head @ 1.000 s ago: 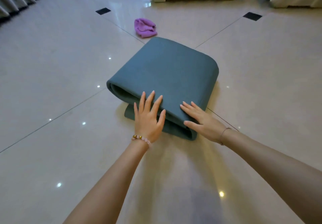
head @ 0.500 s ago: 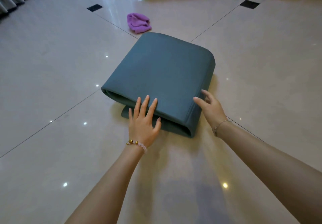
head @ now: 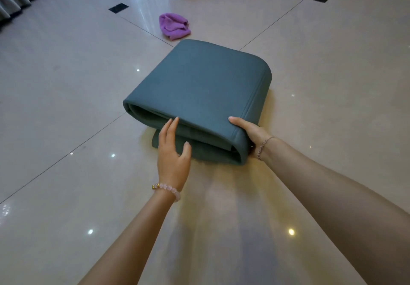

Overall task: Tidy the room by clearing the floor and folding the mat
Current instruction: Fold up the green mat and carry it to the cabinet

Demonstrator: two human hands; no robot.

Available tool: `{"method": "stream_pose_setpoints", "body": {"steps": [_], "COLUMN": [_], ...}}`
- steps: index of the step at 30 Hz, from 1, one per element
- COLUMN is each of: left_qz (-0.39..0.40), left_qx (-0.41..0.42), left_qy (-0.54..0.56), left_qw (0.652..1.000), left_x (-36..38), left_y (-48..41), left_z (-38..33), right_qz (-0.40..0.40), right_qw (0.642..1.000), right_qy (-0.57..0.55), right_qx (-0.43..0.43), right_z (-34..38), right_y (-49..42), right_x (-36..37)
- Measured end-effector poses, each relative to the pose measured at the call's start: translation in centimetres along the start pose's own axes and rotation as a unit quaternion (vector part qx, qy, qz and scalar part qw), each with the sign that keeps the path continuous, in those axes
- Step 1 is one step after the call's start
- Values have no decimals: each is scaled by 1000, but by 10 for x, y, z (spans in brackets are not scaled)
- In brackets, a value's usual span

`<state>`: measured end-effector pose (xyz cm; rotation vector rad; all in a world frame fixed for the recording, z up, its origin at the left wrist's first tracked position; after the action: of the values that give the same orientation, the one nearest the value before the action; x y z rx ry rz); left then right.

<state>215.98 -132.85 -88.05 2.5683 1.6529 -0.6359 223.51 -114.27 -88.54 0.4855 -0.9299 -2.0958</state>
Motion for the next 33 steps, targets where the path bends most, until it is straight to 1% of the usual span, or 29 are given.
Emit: {"method": "stream_pose_setpoints", "body": {"steps": [2,4,5,7,10,12,13,16,17,19,20,22,24,27,30,31,33], "left_qz": [-12,-33,-47,-64,-37,-25,-33,-114,-140,-177,-188,-188,-182,-190,-217,-221,-234], "left_qx": [-65,-151,-203,-315,-455,-512,-540,-644,-665,-671,-657,-608,-575,-535,-505,-501,-519], "left_qy": [38,77,98,146,258,340,371,398,400,435,464,511,515,484,443,440,428], "left_qw": [997,985,973,935,851,788,755,643,615,573,563,578,609,666,708,712,702], "left_x": [-8,-17,-20,-26,-33,-42,-49,-82,-95,-125,-141,-175,-208,-245,-277,-288,-314], "left_y": [2,0,-1,0,4,5,4,5,6,11,12,9,4,-8,-26,-35,-49], "left_z": [-4,-15,-26,-57,-130,-183,-208,-283,-312,-376,-409,-473,-528,-592,-633,-643,-659], "right_qz": [5,3,-1,2,10,9,8,11,16,30,35,39,37,38,50,56,65], "right_qw": [999,998,998,998,998,997,997,997,997,995,994,995,997,997,996,996,995], "right_qy": [-35,-59,-67,-64,-65,-60,-57,-42,-42,-51,-50,-32,0,39,66,72,80], "right_qx": [1,-3,-3,6,22,36,43,59,66,84,91,90,74,49,19,10,-11], "right_z": [12,29,38,57,89,111,123,165,181,212,226,258,291,343,379,387,400], "right_y": [5,20,31,63,130,182,211,301,333,398,428,484,530,579,612,621,640], "right_x": [-1,-4,-7,-16,-34,-47,-53,-70,-73,-75,-75,-70,-61,-45,-25,-16,5]}}
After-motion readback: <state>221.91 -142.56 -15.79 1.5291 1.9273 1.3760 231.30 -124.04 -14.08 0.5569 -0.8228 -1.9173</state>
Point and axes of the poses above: each hand's wrist, its own y-axis away from the middle knuckle, its own x-axis out of the palm, z = x × y, the point moved 1 cm from there along -y, towards the middle knuckle, and after that the axes turned 13 degrees about y, right-handed, at the moved point
